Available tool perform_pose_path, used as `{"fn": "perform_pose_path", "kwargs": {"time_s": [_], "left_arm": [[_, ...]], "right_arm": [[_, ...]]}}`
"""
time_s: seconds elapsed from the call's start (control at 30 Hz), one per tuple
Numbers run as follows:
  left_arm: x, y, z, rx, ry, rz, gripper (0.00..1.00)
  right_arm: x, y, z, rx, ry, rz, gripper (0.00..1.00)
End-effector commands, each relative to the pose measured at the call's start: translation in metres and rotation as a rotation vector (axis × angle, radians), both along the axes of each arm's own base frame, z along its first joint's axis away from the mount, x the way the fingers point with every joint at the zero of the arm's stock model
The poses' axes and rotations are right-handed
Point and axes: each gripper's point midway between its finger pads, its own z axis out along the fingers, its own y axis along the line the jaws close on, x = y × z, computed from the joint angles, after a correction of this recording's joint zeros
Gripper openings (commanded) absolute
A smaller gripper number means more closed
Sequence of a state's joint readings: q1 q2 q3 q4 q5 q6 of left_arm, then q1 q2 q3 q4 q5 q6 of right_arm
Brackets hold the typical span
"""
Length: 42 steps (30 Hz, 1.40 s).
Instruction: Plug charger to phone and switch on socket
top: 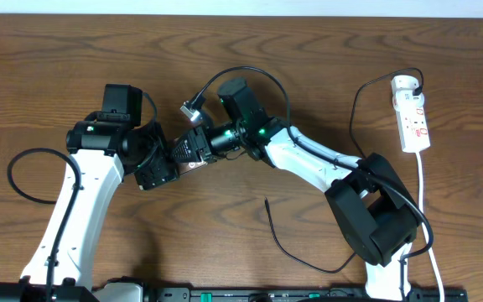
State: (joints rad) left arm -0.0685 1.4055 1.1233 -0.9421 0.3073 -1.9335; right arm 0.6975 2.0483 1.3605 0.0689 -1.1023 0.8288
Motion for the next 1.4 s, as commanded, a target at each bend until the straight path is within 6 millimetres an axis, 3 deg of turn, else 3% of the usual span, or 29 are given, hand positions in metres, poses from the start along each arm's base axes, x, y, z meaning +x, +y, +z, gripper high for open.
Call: {"fn": "perform_pose_path", "kwargs": {"time_s": [0.0,0.33,1.0,1.37], "left_arm": [[-0.0007,0.0006,-0.0003,0.006,0.001,-0.002,0.07],[-0.0007,0.0006,-0.0003,0.006,0.001,-0.002,0.07],[-0.0007,0.0007,-0.0003,0.009,-0.002,-0.013,0.07],[-0.0005,0.0024,-0.0008,0.023,-0.006,-0.025,0.08]], "right_arm": [[-0.0008,0.0026,0.0049,0.011,-0.015,0.009,0.45],[-0.0008,0.0026,0.0049,0.012,-0.015,0.009,0.43],[-0.0014,0.0025,0.0052,0.015,-0.020,0.014,0.04],[-0.0013,0.0025,0.0052,0.015,-0.021,0.014,0.01]]}}
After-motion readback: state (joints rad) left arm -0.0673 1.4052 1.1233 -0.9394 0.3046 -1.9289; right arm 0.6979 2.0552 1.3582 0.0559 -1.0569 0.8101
